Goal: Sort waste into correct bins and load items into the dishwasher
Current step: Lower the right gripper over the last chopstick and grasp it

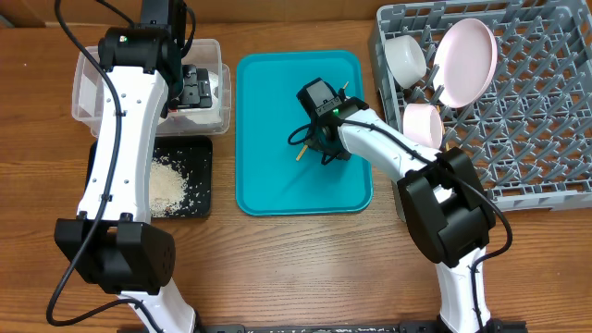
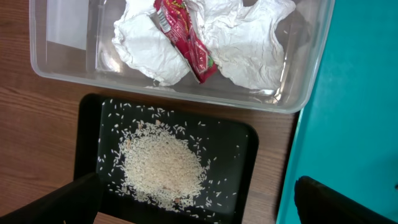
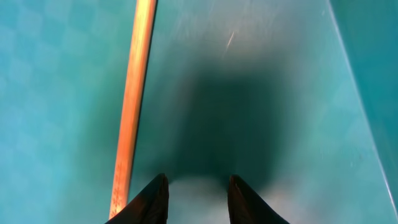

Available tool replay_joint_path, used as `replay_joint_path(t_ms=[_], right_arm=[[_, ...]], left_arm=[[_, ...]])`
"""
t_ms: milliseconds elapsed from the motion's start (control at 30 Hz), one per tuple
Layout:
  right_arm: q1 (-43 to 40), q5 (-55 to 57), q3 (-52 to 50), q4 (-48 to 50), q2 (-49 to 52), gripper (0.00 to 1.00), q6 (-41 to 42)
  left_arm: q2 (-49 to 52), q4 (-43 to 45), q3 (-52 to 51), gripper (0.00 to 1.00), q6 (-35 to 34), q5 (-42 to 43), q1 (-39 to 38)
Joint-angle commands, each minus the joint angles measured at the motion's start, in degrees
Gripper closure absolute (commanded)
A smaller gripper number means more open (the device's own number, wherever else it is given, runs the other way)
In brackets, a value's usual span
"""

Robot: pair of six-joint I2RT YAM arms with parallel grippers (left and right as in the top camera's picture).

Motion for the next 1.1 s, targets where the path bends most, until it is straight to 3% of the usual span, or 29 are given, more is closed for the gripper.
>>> replay_joint_path(t_ms=[0, 267, 867, 1067], right_arm=[[0.46, -0.68, 3.91, -2.71, 2.01, 0.66, -2.25], [1.49, 2.56, 20.39, -15.52, 2.01, 0.48, -6.54], [1.51, 2.62, 22.03, -11.08, 12.35, 0.50, -7.30], [1.51, 2.84, 22.03, -12.63, 12.61, 0.57, -7.28]], left_arm=[[-1.53, -0.11, 1.20, 0.00, -0.33, -0.79, 0.11], [-1.53, -0.11, 1.20, 0.00, -0.33, -0.79, 0.11], [-1.53, -0.11, 1.20, 0.00, -0.33, -0.79, 0.11], [-1.53, -0.11, 1.20, 0.00, -0.33, -0.79, 0.11]])
